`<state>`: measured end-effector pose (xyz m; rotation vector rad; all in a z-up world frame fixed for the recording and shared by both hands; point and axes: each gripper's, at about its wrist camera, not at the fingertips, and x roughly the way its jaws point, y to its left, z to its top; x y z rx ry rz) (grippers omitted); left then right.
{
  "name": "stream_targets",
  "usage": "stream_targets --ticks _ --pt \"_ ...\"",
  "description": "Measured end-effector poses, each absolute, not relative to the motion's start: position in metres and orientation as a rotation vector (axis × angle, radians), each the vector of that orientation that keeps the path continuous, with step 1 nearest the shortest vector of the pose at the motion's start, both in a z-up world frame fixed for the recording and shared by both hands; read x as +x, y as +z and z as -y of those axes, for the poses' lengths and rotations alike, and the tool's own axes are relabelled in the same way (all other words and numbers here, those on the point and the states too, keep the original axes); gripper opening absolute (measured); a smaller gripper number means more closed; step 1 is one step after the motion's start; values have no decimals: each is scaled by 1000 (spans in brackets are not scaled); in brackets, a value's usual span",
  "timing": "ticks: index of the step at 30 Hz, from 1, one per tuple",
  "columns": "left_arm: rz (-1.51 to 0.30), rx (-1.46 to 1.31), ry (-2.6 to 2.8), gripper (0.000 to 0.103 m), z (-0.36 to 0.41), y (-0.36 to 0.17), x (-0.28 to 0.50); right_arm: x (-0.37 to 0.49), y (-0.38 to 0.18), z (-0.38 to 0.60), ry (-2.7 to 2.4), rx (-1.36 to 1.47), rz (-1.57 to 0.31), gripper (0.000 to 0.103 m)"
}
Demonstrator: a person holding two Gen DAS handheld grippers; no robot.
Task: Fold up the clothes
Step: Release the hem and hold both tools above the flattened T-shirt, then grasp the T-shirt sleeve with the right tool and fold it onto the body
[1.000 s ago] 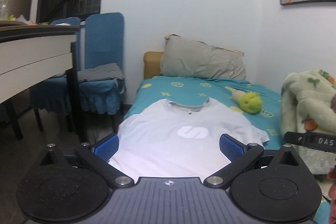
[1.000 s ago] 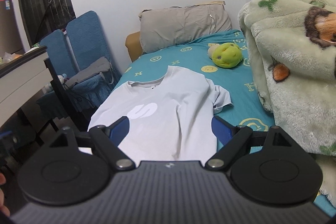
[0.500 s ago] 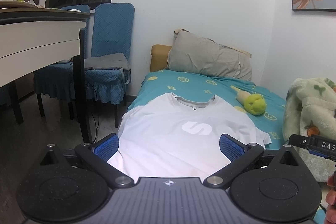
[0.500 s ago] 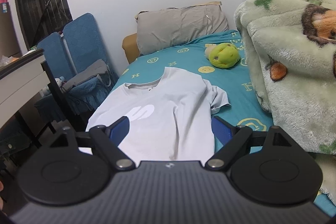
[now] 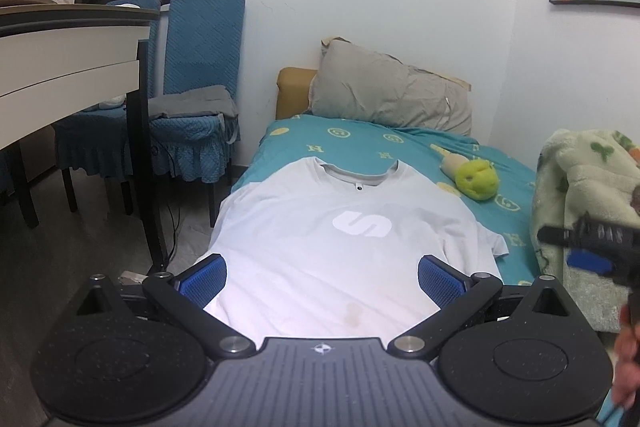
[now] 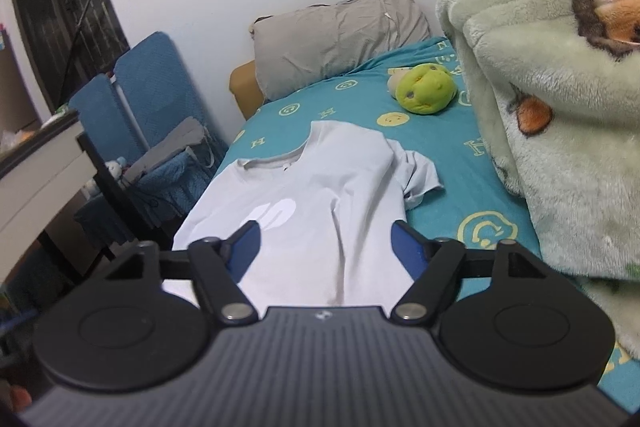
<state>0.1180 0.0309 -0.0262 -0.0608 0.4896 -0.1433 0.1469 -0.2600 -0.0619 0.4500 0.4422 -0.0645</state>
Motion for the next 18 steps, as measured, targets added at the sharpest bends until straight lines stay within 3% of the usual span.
stream_targets --ticks 2,5,18 --pt "-499 -67 -143 103 -30 -28 119 167 -57 276 -63 453 -461 48" --pt "-512 -79 -145 103 -31 -33 122 203 -54 308 -83 472 -501 32" --pt "-563 -70 -186 103 -13 -60 163 307 -145 372 -177 644 -705 36"
